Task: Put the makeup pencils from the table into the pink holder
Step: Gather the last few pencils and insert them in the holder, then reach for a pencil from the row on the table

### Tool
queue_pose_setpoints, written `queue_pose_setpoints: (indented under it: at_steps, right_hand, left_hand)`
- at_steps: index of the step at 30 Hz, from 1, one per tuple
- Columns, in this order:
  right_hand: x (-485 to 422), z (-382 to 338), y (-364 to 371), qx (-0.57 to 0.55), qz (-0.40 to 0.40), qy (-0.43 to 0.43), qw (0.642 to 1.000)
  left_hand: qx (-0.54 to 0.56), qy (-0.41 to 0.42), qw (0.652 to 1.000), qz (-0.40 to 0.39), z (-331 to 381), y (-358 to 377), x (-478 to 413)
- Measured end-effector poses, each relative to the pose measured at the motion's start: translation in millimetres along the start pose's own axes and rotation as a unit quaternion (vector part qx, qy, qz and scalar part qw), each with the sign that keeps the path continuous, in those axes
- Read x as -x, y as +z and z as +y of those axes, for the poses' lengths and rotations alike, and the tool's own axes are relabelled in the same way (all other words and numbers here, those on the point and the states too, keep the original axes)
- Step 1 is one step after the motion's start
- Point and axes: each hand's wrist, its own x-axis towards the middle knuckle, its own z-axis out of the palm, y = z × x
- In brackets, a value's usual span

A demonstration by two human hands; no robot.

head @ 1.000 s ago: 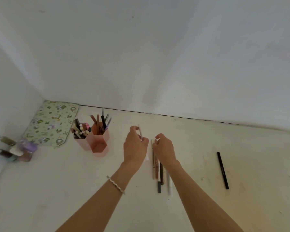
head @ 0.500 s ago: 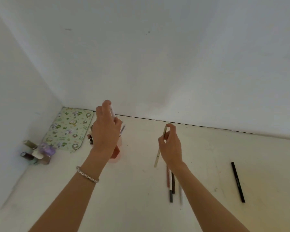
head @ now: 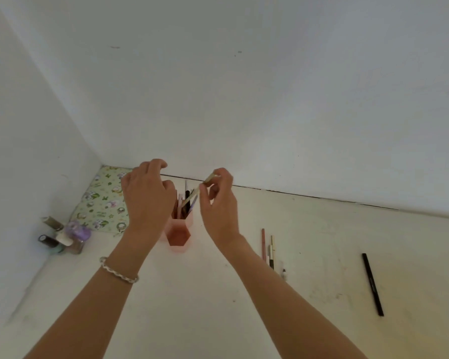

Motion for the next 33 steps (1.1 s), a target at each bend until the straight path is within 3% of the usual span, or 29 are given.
queue_pose_setpoints:
  at_steps: [3,5,7,10,14,16,26,33]
  right_hand:
    - [13.2,14.6,12.3,0.098,-0.097,-0.001,0.990]
    - [24.6,24.8,12.1,0.169,-0.129,-0.053,0.976]
    - [32.8,33.2,5.4,0.175,-0.079,-0.091,0.977]
    - [30.7,42.7,-21.8,0.136,0.050,-0.037,0.989]
    - [14.9,62.6,-72.4,0.110,0.130,0.071,0.983]
    - [10.5,69.6,-92.9,0.114,0.155,0.092,0.977]
    - [34.0,98.4,-139.6,0.148,0.136,0.133,0.971]
    - [41.0,112.9,-141.3,0.145,0.131,0.191,0.962]
  left_hand:
    - [0.038,-0.012,0.999,-0.001,0.7,-6.9,3.1]
    - [0.055,-0.011,0.998,-0.004,5.0,-8.5,9.0]
    - [0.079,-0.004,0.997,0.005,13.9,-6.3,18.9]
    - [0.106,0.024,0.994,-0.020,38.7,12.9,45.7]
    - [0.109,0.000,0.968,-0.224,85.6,68.3,95.2]
    - [0.096,-0.013,0.952,-0.291,106.5,97.3,117.5]
    - [0.027,-0.068,0.918,-0.390,126.7,153.1,135.5]
    - [0.014,-0.026,0.917,-0.397,126.6,153.4,133.1]
